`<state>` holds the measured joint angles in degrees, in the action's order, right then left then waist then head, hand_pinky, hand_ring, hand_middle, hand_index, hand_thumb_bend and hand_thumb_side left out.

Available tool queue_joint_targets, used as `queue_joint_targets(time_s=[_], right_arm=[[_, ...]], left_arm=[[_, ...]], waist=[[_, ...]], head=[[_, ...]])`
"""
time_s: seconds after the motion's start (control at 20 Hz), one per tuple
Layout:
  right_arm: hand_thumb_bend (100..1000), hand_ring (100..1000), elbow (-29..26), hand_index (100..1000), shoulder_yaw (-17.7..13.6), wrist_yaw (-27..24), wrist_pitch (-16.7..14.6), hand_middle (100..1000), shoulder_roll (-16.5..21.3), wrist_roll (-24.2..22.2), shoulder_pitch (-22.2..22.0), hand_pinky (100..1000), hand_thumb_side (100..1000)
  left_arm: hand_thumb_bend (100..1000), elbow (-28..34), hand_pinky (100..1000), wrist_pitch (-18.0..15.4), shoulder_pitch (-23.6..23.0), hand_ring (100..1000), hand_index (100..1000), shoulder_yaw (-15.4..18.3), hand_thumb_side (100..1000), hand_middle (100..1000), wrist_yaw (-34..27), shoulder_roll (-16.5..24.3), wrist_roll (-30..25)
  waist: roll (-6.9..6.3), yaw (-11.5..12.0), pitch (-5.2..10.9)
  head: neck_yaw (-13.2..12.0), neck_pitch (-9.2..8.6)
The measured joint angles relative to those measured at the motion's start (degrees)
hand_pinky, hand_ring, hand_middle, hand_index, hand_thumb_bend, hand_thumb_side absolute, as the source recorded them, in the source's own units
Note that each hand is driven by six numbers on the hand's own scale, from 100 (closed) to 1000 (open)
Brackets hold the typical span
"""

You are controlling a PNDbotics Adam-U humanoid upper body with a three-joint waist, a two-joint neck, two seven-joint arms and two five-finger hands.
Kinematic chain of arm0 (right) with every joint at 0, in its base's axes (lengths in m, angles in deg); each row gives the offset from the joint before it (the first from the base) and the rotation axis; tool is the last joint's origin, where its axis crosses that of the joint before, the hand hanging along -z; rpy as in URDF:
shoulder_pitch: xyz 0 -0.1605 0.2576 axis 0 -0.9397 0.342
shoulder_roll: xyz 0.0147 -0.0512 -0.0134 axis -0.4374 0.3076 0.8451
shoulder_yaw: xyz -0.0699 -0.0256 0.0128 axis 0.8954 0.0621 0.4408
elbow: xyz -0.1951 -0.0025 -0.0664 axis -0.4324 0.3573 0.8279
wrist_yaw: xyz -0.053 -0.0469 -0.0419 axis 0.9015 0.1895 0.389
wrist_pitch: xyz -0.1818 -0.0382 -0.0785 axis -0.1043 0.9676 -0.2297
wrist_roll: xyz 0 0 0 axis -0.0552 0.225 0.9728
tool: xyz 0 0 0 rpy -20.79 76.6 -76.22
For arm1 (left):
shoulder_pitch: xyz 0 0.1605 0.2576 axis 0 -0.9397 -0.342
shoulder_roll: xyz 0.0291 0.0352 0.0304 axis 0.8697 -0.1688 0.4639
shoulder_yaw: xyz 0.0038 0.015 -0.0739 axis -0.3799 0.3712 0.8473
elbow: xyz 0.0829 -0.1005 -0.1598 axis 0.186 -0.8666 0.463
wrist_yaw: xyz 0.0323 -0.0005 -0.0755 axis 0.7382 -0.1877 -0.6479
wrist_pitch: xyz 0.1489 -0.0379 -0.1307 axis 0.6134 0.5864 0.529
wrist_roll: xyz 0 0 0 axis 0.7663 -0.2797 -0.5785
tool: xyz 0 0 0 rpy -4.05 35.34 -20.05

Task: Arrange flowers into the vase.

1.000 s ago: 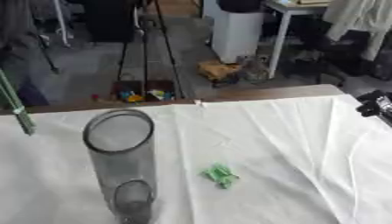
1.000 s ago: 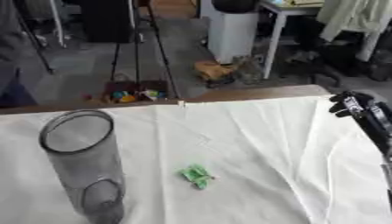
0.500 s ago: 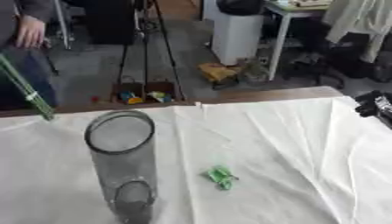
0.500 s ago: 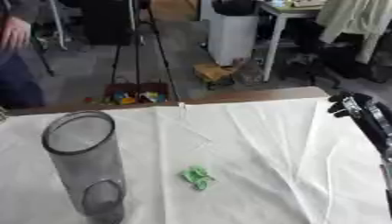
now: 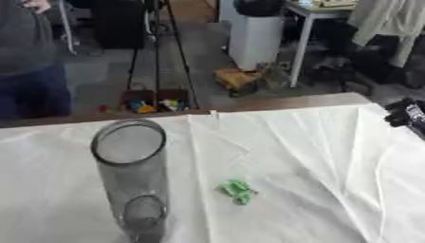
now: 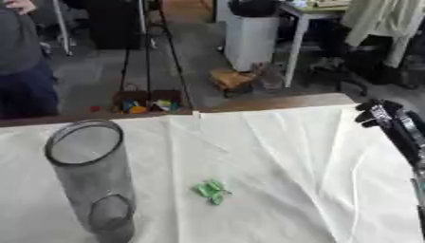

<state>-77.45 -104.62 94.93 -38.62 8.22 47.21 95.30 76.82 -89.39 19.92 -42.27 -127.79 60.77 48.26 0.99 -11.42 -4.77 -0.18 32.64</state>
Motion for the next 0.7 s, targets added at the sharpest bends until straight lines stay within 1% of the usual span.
queue_joint_targets(time_s=[0.05,0.25,0.4,0.6,0.7], right_arm=[[100,656,0.0,520,0.0,0.0,0.0,693,0.0,0.0,0.0,661,959],[100,655,0.0,519,0.0,0.0,0.2,693,0.0,-0.1,-0.5,660,959],[100,655,-0.1,519,0.0,0.0,0.2,693,0.0,-0.1,-0.7,660,958],[100,655,-0.3,520,0.0,0.0,0.4,693,0.0,-0.2,-1.0,660,958],[100,655,-0.3,520,0.0,0.1,0.5,693,0.0,-0.2,-1.1,660,958]], left_arm=[[1000,-0.3,100,1.0,0.0,100,100,-0.6,299,100,0.6,0.3,-1.6],[1000,-2.3,100,4.6,0.5,100,100,-1.4,327,100,3.8,1.5,-6.7],[1000,-4.6,100,6.4,1.0,100,100,-1.4,346,100,5.4,1.9,-8.8],[1000,-7.2,100,8.7,1.7,100,100,-1.5,367,100,6.0,2.8,-11.2],[1000,-7.7,100,9.9,2.1,100,100,-1.7,391,100,6.0,3.2,-12.6]], waist=[[-0.06,0.0,0.02],[-0.50,-0.1,0.54],[-0.69,0.0,0.88],[-0.91,0.1,1.31],[-0.93,0.1,1.63]], head=[[0.0,0.00],[0.1,0.06],[0.3,0.10],[0.6,0.62],[0.8,0.98]])
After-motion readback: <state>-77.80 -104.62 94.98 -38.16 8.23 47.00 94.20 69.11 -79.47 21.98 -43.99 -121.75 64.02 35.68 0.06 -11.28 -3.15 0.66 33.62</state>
